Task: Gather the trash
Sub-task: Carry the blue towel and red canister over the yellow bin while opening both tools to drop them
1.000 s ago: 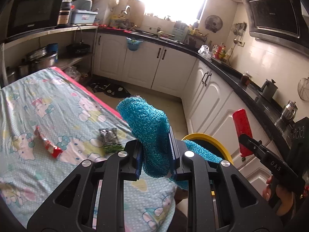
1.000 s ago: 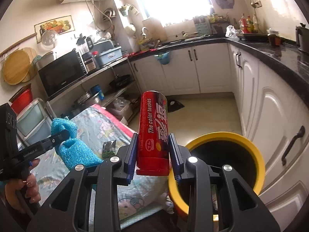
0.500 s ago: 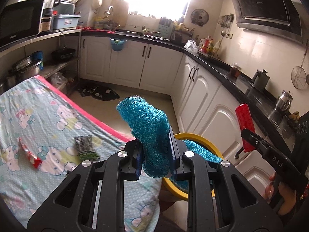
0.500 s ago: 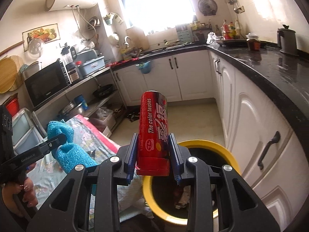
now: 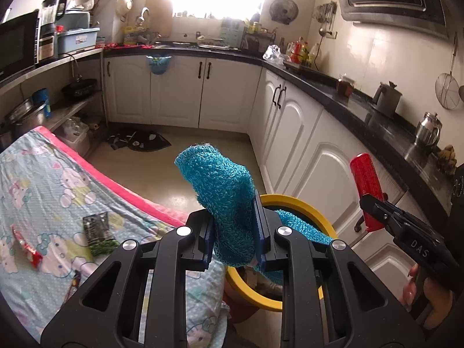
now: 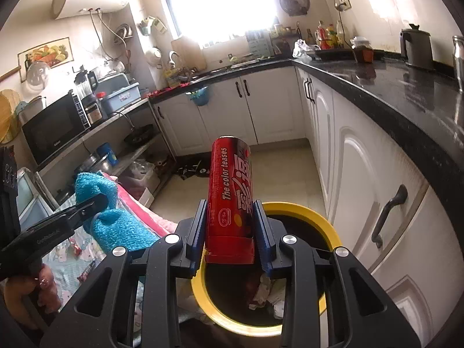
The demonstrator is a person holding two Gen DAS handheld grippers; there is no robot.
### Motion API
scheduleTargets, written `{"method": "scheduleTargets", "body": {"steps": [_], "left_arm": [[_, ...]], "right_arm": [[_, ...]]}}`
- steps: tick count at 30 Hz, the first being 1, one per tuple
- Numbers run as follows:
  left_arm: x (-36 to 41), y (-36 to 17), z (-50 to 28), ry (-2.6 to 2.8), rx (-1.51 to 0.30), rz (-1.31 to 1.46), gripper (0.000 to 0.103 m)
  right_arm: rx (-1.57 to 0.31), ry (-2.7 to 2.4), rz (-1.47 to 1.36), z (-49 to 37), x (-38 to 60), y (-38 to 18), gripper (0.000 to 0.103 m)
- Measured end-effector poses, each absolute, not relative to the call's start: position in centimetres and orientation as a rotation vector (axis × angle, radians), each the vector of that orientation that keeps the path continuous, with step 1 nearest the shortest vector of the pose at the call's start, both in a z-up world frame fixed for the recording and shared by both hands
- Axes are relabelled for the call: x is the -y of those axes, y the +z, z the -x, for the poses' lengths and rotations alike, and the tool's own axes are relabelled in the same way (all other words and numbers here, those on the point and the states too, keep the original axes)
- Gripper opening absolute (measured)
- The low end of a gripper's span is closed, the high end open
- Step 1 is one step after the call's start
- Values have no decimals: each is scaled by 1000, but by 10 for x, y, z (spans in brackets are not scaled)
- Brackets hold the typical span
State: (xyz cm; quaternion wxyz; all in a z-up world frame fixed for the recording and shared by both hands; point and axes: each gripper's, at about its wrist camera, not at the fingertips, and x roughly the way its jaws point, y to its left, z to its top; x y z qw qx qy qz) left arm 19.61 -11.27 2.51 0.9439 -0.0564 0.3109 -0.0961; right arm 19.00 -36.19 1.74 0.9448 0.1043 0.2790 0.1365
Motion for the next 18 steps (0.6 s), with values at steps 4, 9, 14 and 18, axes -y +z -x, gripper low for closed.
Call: {"method": "scheduleTargets", "body": {"steps": [4, 9, 14, 18], "left_arm": [[123, 13, -207, -197, -661, 101, 17], [132, -2, -217, -195, -691, 84, 17], [142, -17, -227, -194, -722, 68, 17], [149, -27, -234, -197, -738, 64, 17]], "right_arm": [[-594, 264, -220, -195, 366, 8, 30], [-633, 253, -223, -201, 368, -5, 30], [-681, 246, -226, -207, 365, -22, 30], [-719, 235, -234, -212, 365, -35, 30]]}}
